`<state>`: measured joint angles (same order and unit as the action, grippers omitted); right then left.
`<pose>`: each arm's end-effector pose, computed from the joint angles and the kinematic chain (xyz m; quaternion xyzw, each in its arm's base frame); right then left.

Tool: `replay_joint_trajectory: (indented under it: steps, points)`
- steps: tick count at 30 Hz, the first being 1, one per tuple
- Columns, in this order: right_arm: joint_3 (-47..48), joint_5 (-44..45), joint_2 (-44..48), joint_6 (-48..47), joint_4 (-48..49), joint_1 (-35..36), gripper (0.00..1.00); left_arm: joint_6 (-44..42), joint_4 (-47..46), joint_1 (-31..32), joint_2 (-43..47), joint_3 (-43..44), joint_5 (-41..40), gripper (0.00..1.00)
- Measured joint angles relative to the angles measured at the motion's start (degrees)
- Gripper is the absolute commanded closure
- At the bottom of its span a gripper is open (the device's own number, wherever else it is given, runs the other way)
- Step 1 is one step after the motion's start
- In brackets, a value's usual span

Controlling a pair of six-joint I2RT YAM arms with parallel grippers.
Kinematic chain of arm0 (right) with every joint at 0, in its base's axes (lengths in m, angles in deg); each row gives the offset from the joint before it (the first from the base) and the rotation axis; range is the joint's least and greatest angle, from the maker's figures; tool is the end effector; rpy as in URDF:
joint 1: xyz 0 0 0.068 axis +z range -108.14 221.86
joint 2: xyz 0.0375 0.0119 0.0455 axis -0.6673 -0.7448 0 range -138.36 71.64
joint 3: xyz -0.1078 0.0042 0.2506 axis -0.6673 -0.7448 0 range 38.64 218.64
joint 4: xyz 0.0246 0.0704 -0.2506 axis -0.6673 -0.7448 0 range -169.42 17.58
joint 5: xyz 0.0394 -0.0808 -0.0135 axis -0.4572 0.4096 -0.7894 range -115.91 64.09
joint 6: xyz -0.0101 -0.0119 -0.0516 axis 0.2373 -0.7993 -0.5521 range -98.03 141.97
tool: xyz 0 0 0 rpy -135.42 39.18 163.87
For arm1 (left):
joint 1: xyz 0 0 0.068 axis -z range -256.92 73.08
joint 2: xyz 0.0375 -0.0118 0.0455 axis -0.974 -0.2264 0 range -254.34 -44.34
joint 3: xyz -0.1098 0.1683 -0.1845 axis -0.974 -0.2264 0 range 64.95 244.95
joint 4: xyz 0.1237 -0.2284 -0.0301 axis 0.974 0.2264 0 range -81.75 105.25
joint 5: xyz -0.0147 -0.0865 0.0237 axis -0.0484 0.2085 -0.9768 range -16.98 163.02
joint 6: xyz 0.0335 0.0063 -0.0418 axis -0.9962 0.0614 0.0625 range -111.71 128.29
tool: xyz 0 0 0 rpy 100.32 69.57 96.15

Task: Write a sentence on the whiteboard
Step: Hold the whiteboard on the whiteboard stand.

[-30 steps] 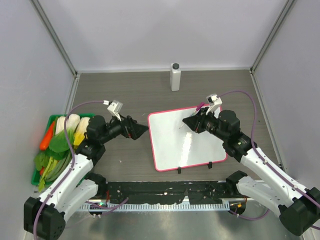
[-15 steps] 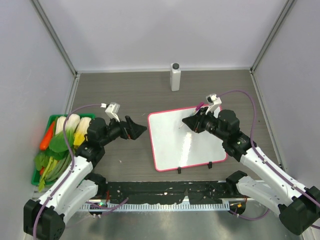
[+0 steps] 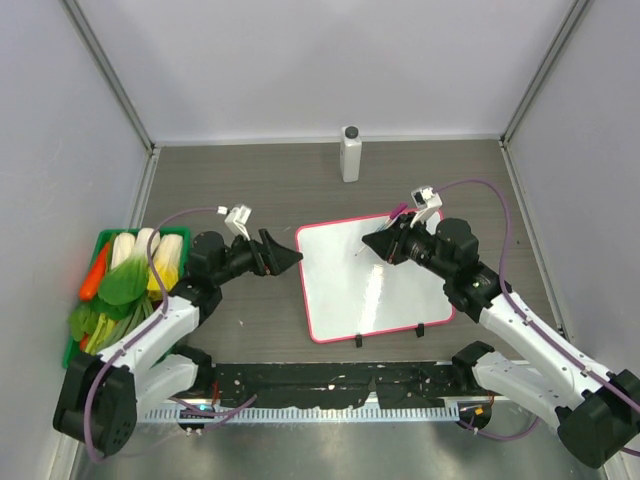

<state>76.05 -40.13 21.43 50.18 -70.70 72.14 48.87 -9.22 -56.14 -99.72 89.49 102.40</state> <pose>0.1768 0.1133 0.2997 -0.0925 0.7646 0.3915 0.5035 0.1932 -0.0921 0.2323 0.0244 0.7747 -0.4771 0.4143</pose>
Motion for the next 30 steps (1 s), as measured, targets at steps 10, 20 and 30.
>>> replay_joint_trajectory:
  steps: [10,20,30]
  points:
    - [0.3,0.2,-0.1,-0.3,-0.6,0.0,0.99,0.0,-14.3,-0.2,-15.5,0.0,4.7,0.32]
    - [2.5,0.9,-0.6,-1.4,-0.6,0.0,0.99,0.9,-25.3,-0.3,-25.5,1.6,14.6,0.56]
    - [2.6,1.3,-2.0,-1.6,-0.6,0.0,0.99,-1.5,-24.3,-0.6,-26.1,3.6,20.7,0.95]
